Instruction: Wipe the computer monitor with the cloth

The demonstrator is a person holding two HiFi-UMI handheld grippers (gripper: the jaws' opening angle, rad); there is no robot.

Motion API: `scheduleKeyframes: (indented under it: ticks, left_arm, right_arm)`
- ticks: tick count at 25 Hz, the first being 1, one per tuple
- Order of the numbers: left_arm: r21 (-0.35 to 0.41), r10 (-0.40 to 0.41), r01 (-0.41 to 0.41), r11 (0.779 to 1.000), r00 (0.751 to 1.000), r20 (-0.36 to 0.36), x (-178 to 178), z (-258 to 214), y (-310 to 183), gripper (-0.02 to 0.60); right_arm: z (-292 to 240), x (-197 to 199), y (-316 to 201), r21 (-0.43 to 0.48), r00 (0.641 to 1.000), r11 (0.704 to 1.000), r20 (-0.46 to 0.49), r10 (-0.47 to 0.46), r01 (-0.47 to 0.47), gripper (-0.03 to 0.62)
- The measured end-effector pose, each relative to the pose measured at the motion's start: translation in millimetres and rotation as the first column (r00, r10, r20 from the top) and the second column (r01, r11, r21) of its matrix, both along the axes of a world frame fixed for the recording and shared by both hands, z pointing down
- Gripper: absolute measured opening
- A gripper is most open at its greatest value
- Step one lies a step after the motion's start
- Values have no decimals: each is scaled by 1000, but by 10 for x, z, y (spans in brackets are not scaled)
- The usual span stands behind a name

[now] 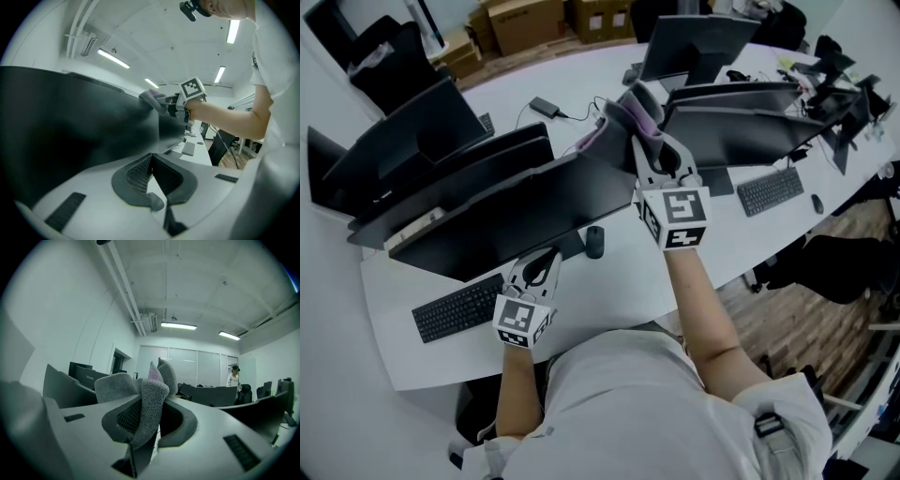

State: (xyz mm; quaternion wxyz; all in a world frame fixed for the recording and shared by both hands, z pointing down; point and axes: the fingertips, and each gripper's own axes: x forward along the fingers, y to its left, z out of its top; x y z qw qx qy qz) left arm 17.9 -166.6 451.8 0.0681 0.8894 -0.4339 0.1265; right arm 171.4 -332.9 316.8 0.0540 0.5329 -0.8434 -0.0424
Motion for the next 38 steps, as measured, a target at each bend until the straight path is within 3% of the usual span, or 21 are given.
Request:
scheduleKeyframes:
  ticks: [9,16,28,38]
  left_arm:
    - [-13,16,-16,1000,1000,11,256,67,-110,2]
    - [-20,27,-27,999,999,20,358,104,-172,2]
    - [-46,21,-20,999,999,36,423,189,-155,2]
    - [-71,-2,5,997,999,53,397,314,-126,2]
  right_arm:
    - [54,428,-150,-14,996,999,83,41,-40,75]
    - [261,593,-211,-80,986,996,162,47,-34,75]
    - [663,572,-198,-176,971,984,240,14,30,74]
    - [1083,566,-173,-245,969,968,246,5,58,74]
